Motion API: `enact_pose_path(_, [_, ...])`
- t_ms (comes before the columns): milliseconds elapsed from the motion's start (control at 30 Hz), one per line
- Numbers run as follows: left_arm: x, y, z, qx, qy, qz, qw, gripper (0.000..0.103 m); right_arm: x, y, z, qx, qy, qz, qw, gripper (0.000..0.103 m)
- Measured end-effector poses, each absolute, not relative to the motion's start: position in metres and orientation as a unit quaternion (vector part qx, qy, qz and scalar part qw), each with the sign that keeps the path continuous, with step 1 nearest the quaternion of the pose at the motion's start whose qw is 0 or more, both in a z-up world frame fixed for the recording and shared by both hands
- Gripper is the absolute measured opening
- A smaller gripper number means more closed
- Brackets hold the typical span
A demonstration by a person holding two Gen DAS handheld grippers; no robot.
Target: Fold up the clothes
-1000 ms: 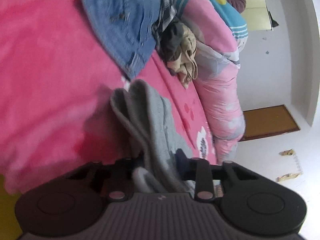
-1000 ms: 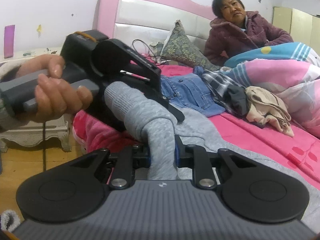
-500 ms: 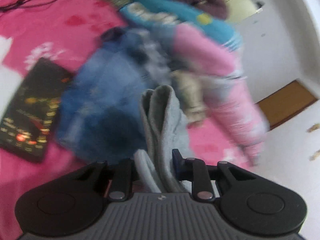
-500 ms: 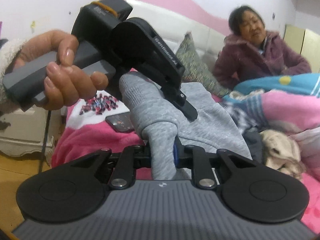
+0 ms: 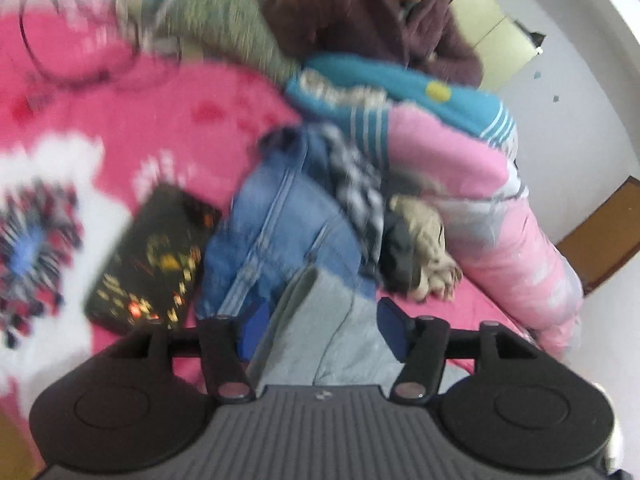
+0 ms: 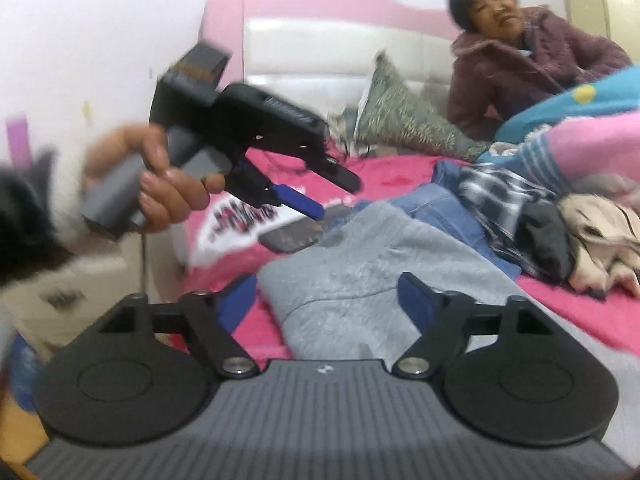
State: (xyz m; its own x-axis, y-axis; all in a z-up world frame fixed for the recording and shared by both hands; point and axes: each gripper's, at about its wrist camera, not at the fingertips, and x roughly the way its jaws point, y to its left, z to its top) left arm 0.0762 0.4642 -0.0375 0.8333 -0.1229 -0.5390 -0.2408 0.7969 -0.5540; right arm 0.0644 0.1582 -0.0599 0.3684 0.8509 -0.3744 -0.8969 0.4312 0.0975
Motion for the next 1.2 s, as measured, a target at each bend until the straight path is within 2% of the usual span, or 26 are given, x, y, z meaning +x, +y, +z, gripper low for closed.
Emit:
enact_pose_path(100, [0.062,0.424,-0.012,-0.259,0.257,0.038,0.930,0.074,0.059,0.100,-0.052,-0.016,0.209,0.518,0.829,0.090])
enact_pose_path(167, [0.053,0.390,-0.002,-0.231,0.231,0.023,0.945,0.085,0.053,0.059,-0.050,-0.009,0.216,0.478,0.851,0.093])
enact_pose_path(233, [0.048,0.353,0.003,-0.206,0.217,-0.005,0.954,0.087,0.047,0.015,-0.049,0.001,0.226,0.430,0.874,0.101])
enact_pose_path(400, [0.053,0.238,-0.001,-0.113,0.221,-0.106,0.963,0.099,0.029,-0.103,-0.049,0.068,0.243,0.292,0.922,0.102])
enact_pose_path(467, [0.059,0.194,-0.010,-0.111,0.234,-0.153,0.954,0.103,0.016,-0.149,-0.053,0.097,0.236,0.212,0.943,0.102])
enact_pose_path(633, [0.075,0.099,-0.042,-0.123,0.287,-0.237,0.920,0.103,-0.027,-0.260,-0.065,0.174,0.200,0.075,0.961,0.102])
enact_pose_path(867, [0.074,0.018,-0.070,-0.098,0.303,-0.251,0.914,0.103,-0.049,-0.345,-0.093,0.167,0.168,-0.029,0.971,0.102])
enact_pose_path(1100, [0.065,-0.031,-0.082,0.028,0.262,-0.166,0.950,0.103,-0.002,-0.376,-0.118,0.202,0.215,-0.036,0.955,0.101])
enact_pose_path(1200, [0.067,-0.045,-0.087,0.067,0.251,-0.164,0.952,0.103,0.017,-0.392,-0.123,0.223,0.228,-0.018,0.948,0.097])
